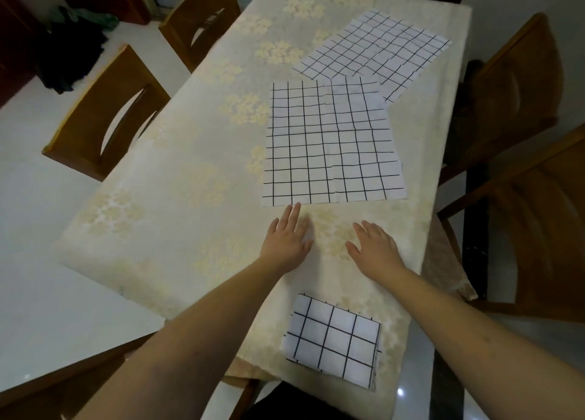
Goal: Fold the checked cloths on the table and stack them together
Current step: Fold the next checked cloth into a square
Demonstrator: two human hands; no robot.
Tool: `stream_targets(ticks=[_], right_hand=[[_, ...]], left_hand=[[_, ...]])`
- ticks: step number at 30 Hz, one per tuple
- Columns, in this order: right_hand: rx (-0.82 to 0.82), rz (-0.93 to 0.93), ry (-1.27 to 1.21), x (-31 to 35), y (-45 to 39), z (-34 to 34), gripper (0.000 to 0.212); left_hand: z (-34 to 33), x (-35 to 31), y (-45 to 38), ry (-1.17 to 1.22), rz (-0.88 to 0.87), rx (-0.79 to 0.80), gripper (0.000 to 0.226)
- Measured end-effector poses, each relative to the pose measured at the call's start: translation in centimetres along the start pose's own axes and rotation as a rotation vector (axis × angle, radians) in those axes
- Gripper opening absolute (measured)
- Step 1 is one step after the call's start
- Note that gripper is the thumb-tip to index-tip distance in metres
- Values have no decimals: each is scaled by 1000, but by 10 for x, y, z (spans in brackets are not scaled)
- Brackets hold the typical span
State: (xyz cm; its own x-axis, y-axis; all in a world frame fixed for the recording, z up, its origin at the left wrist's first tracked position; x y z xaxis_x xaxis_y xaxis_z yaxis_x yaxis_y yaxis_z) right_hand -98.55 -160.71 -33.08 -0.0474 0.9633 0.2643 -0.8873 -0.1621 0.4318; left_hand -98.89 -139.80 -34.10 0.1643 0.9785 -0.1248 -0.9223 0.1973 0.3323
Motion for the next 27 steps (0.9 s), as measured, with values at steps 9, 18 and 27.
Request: stream_targets(ticks=[9,18,27], right_hand=[[-40,-21,-40,9,5,-1,60],[-53,-33,-72,7,18,-2,61],[-10,28,-72,10,56,-20,62]], left_hand=[[-5,2,-39,24,-54,43,66],[-8,3,-24,-21,-94,29,69],[-41,14,69,-56,-149,18,88]])
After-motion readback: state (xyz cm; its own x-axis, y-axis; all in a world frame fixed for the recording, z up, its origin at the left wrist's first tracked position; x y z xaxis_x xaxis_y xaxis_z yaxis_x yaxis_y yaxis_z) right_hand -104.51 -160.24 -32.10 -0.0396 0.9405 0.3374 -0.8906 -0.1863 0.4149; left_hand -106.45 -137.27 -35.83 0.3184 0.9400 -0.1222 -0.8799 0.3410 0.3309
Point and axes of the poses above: each hand's wrist, its own y-axis away from the middle knuckle, its own z-axis out of the back of the hand, x = y × z, the point moved 4 cm from there along -y, towards the middle knuckle
